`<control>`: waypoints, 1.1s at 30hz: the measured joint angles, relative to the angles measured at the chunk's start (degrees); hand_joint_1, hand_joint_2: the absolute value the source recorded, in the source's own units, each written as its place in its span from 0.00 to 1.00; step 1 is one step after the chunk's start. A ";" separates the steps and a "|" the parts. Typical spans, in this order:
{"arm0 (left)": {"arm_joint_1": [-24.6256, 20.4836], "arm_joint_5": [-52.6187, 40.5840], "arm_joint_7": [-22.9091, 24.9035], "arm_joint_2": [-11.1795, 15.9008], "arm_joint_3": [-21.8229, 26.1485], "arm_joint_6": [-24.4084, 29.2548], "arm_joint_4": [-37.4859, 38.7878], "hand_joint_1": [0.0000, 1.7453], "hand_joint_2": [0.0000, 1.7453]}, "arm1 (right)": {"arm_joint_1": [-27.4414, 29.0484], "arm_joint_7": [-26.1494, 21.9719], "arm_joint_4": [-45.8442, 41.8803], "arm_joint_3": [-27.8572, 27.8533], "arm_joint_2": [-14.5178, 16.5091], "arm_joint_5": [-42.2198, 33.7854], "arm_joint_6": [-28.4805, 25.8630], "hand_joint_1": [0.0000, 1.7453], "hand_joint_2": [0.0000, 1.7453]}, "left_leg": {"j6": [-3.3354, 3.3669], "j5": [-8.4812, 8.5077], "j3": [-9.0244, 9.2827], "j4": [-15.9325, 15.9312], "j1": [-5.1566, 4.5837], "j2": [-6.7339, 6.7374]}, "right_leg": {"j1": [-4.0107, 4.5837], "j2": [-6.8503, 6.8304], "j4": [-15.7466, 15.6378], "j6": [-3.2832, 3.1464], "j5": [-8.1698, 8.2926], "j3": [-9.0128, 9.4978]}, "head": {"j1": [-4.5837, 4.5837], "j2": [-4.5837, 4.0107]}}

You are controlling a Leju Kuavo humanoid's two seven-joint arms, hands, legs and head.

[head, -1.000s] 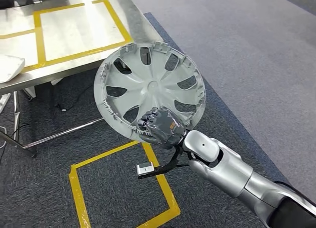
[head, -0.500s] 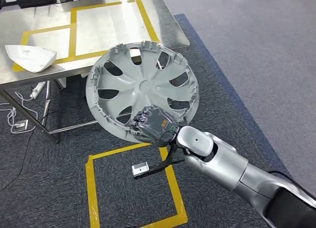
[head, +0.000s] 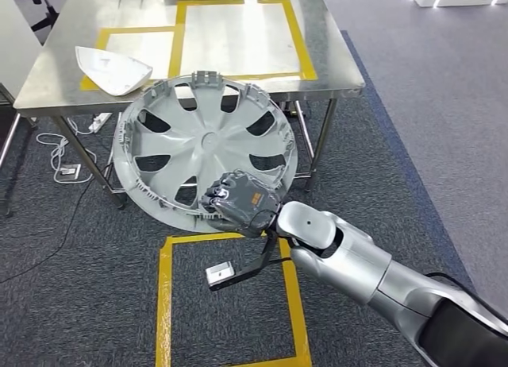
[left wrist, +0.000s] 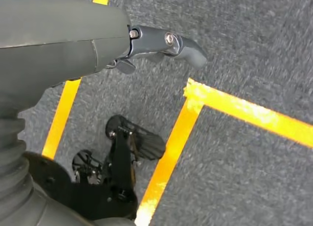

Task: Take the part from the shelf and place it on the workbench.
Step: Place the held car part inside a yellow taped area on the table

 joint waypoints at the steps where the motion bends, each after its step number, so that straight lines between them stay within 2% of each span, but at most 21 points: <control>1: -0.01 -0.01 0.00 -0.07 0.00 -0.01 0.00 0.00 1.00 | 0.08 -0.08 0.15 0.04 -0.01 -0.09 0.00 1.00 1.00 | 0.06 -0.09 0.09 0.01 -0.05 -0.33 | 0.05 0.15 1.30 -0.04 0.44 -1.26 | 0.01 0.00; 2: 0.00 -0.02 0.00 -0.10 0.00 0.00 0.00 0.00 1.00 | 0.15 -0.14 0.27 0.08 -0.02 -0.16 0.00 1.00 1.00 | 0.07 -0.20 0.25 0.05 -0.07 -0.65 | 0.10 0.18 0.15 -0.18 2.13 -1.36 | 0.02 0.00; 4: -0.01 -0.03 0.00 -0.13 0.01 0.01 0.00 0.00 1.00 | 0.17 -0.17 0.40 0.11 -0.04 -0.28 -0.01 1.00 1.00 | -0.13 -0.53 0.59 0.17 -0.10 -1.13 | 0.17 0.25 -7.21 -0.58 6.94 1.19 | 0.04 0.00; 5: -0.02 -0.03 0.00 -0.14 0.01 0.02 0.00 0.00 1.00 | 0.15 -0.18 0.43 0.11 -0.03 -0.34 -0.01 1.00 1.00 | -0.34 -0.72 0.63 0.35 -0.19 -1.32 | 0.21 0.31 -11.05 -0.81 8.60 2.86 | 0.05 0.00; 6: -0.03 -0.03 0.00 -0.14 0.01 0.01 0.00 0.00 1.00 | 0.15 -0.18 0.45 0.12 -0.02 -0.39 -0.03 1.00 1.00 | -0.54 -0.84 0.58 0.51 -0.30 -1.44 | 0.22 0.35 -13.62 -0.95 9.46 4.06 | 0.03 0.00; 8: 0.03 -0.02 0.03 -0.12 0.01 0.01 0.00 0.00 1.00 | 0.18 -0.19 0.51 0.16 0.00 -0.41 -0.06 1.00 1.00 | -0.59 -0.88 0.40 0.70 -0.47 -1.56 | 0.28 0.41 -15.16 -0.99 9.57 4.94 | 0.01 0.00; 10: 0.08 -0.02 0.06 -0.09 0.01 0.03 0.00 0.00 1.00 | 0.23 -0.19 0.58 0.19 0.00 -0.38 -0.08 1.00 1.00 | -0.43 -0.81 0.51 0.50 -0.44 -1.55 | 0.35 0.49 -15.17 -0.94 9.65 4.94 | -0.02 0.00; 18: 0.05 -0.01 0.08 0.05 0.01 0.15 0.00 0.00 1.00 | 0.23 -0.23 0.63 0.21 0.01 -0.41 -0.20 1.00 1.00 | -0.48 -0.90 0.77 0.17 -0.48 -1.53 | 0.31 0.49 -15.20 -1.31 9.50 5.01 | -0.04 0.00; 21: 0.08 -0.01 0.09 0.13 0.01 0.14 0.00 0.00 1.00 | 0.24 -0.25 0.63 0.20 0.01 -0.40 -0.26 1.00 1.00 | -0.14 -1.11 0.71 0.12 -0.64 -1.53 | 0.20 0.42 -15.20 -1.03 9.60 5.19 | -0.05 0.00; 24: 0.13 -0.03 0.09 0.09 0.01 0.09 0.00 0.00 1.00 | 0.37 -0.16 0.62 0.18 0.01 -0.30 -0.48 1.00 1.00 | 0.50 -1.19 1.48 -0.85 -0.45 -1.50 | 0.25 0.36 -14.40 -0.41 9.94 5.22 | 0.04 -0.01; 26: 0.16 -0.06 0.10 0.04 0.01 0.01 0.00 0.00 1.00 | 0.41 0.01 0.61 0.14 0.01 -0.11 -0.94 1.00 1.00 | 0.68 -1.09 2.33 -1.32 -0.16 -1.49 | 0.25 0.37 -11.36 -0.19 7.97 3.73 | 0.29 -0.01; 28: 0.19 -0.08 0.11 -0.01 0.01 -0.08 0.00 0.00 1.00 | 0.55 0.21 0.61 0.11 0.00 0.24 -1.56 1.00 1.00 | 0.71 -1.17 2.48 -1.35 -0.09 -1.48 | 0.19 0.39 -4.83 0.15 4.63 0.37 | 0.50 0.00; 29: 0.23 -0.09 0.11 -0.05 0.01 -0.14 0.00 0.00 1.00 | 0.69 0.31 0.62 0.11 -0.01 0.45 -1.79 1.00 1.00 | 0.68 -1.28 2.53 -1.32 -0.08 -1.48 | 0.16 0.38 -1.80 0.35 3.44 -1.37 | 0.53 0.00; 30: 0.30 -0.09 0.11 -0.09 0.01 -0.23 0.00 0.00 1.00 | 0.82 0.37 0.62 0.10 -0.02 0.60 -1.91 1.00 1.00 | 0.61 -1.46 2.66 -1.29 -0.06 -1.49 | 0.13 0.37 -0.29 0.48 3.19 -2.41 | 0.53 -0.01; 31: 0.37 -0.09 0.11 -0.13 0.01 -0.37 0.00 0.00 1.00 | 0.90 0.41 0.62 0.10 -0.02 0.68 -1.97 1.00 1.00 | 0.47 -1.70 2.87 -1.23 0.00 -1.50 | 0.09 0.35 -0.82 0.57 4.05 -2.44 | 0.54 -0.01; 33: 0.43 -0.12 0.11 -0.19 0.01 -0.62 0.00 0.00 1.00 | 0.95 0.45 0.61 0.06 -0.03 0.73 -2.00 1.00 1.00 | -0.03 -2.44 3.54 -0.96 0.21 -1.55 | -0.09 0.36 -7.58 0.79 8.19 0.47 | 0.54 -0.01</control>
